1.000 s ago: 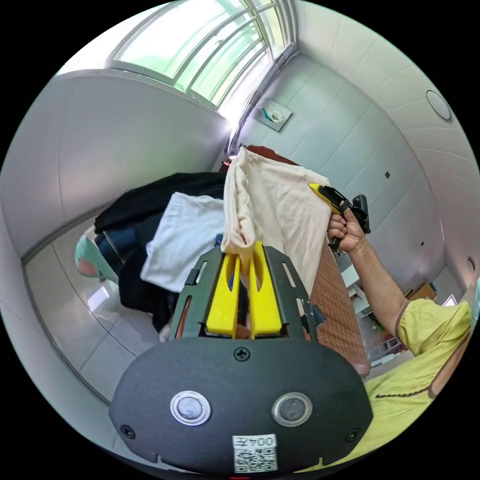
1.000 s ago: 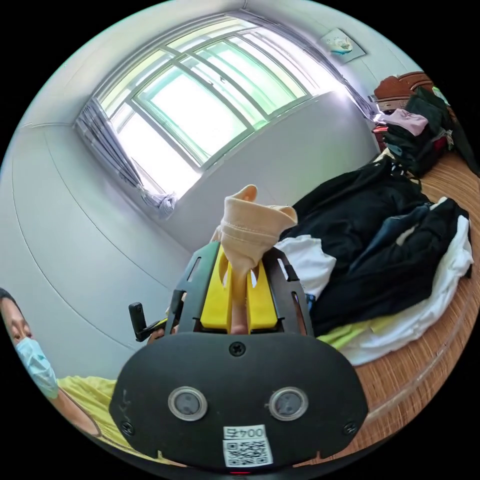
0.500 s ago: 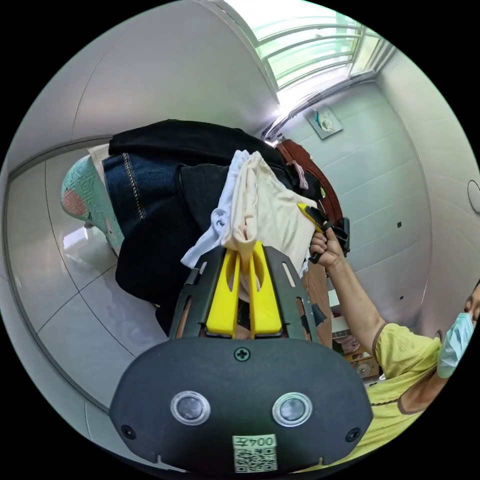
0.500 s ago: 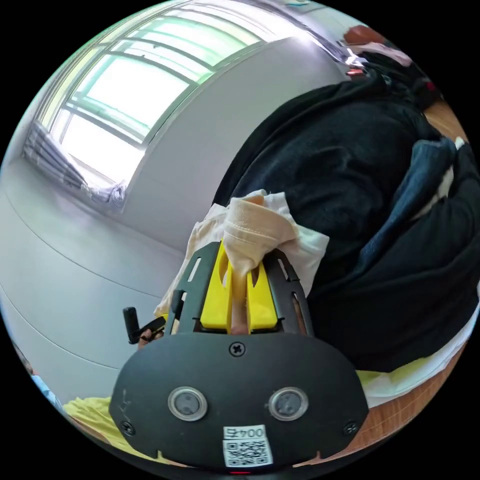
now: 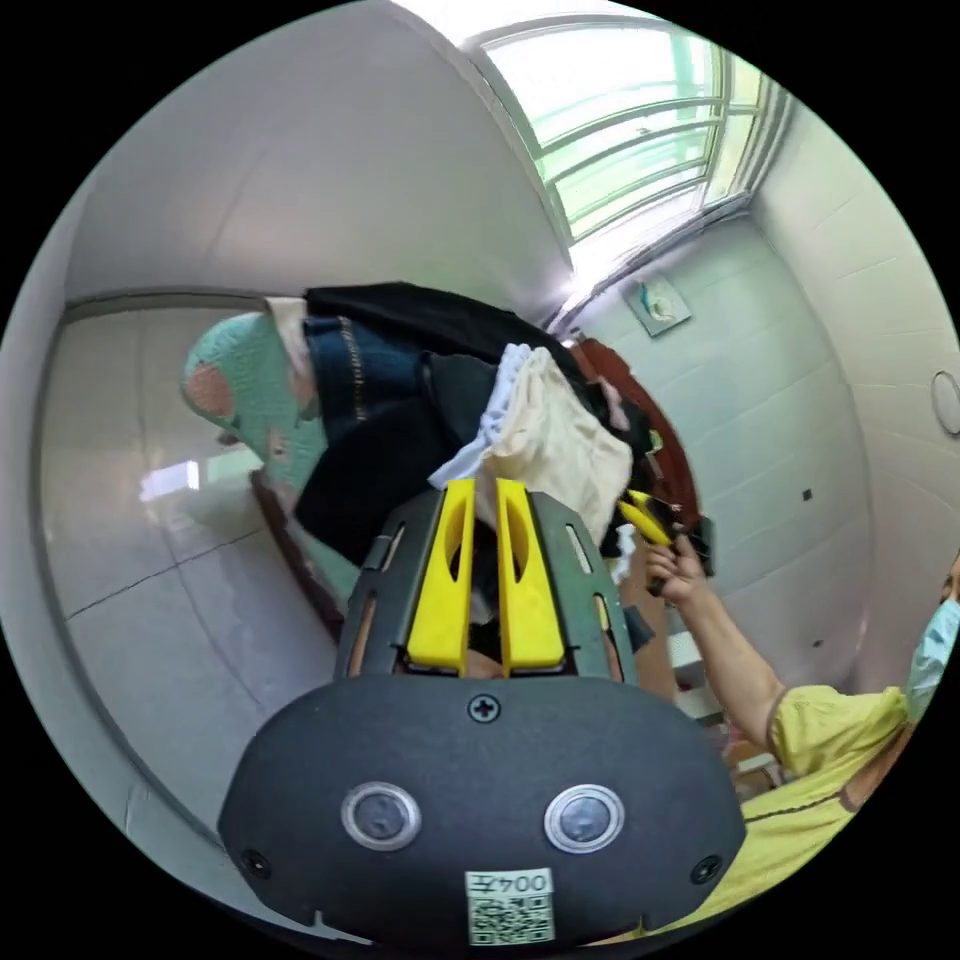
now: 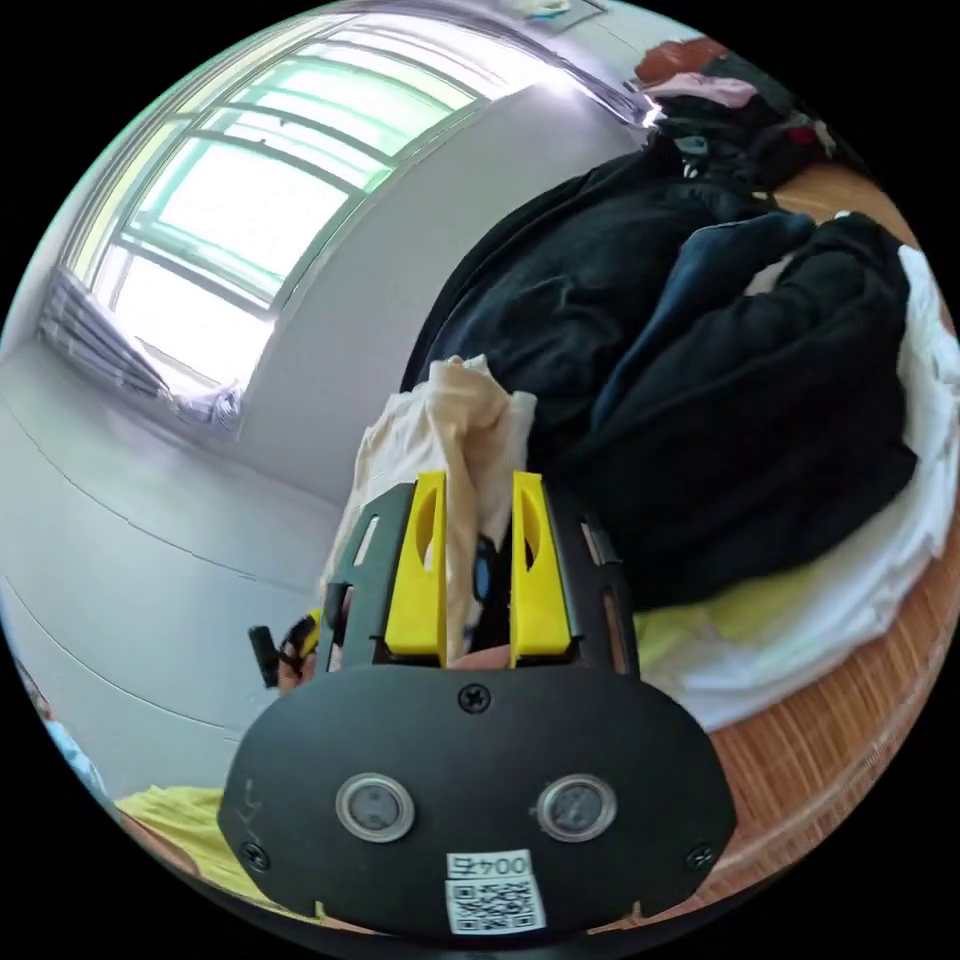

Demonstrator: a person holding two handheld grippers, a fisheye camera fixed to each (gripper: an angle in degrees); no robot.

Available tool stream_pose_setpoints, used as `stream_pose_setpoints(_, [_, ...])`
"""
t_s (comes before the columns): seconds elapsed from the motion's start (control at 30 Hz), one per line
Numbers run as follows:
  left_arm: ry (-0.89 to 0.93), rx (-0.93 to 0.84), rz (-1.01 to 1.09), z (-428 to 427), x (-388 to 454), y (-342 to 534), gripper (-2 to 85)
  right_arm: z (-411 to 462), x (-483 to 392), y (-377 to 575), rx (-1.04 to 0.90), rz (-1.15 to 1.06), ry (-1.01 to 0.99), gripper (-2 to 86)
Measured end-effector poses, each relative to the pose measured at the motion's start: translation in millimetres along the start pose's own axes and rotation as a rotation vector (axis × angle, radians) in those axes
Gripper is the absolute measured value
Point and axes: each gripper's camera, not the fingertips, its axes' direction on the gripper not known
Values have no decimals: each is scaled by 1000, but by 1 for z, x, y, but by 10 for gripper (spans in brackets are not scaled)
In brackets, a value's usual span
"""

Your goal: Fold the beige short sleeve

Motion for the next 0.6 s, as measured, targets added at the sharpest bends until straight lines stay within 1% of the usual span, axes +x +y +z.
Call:
stream_pose_setpoints(0.03, [-101,21,123,-8,26,21,8,-16,-11,25,-8,-34,54,90])
stream_pose_setpoints(0.07, [-151,25,192,-10,43,33,7,-30,-22,55,-32,-66,115,83])
stream_pose_setpoints(0.1, [-222,32,329,-10,80,62,6,-35,-28,72,-51,-81,155,80])
stream_pose_setpoints(0.13, [-239,27,398,-6,100,78,6,-44,-40,106,-92,-124,263,75])
stream_pose_setpoints(0.17, [-251,-7,516,6,138,111,5,-50,-56,146,-123,-197,393,71])
stream_pose_setpoints(0.2, [-239,-55,626,23,175,148,5,-51,-63,166,-141,-239,465,69])
stream_pose_setpoints(0.23, [-217,-95,711,43,210,184,5,-51,-75,207,-184,-307,623,66])
stream_pose_setpoints(0.27, [-201,-110,748,53,227,202,5,-50,-83,247,-217,-362,756,60])
stream_pose_setpoints(0.37, [-109,-195,914,101,305,275,6,-42,-89,327,-299,-453,972,49])
stream_pose_setpoints(0.43, [-142,-210,1065,134,353,317,6,-35,-83,356,-345,-456,1031,43])
stream_pose_setpoints(0.47, [-157,-222,1089,142,360,324,6,-30,-77,368,-382,-424,997,35])
stream_pose_setpoints(0.5, [-173,-279,1112,161,370,334,6,-27,-73,374,-402,-403,961,26])
stream_pose_setpoints(0.53, [-174,-314,1124,170,372,338,6,-31,-70,383,-311,-369,945,9])
stream_pose_setpoints(0.6, [-211,-318,1161,181,374,347,6,-30,-65,386,-295,-349,933,2])
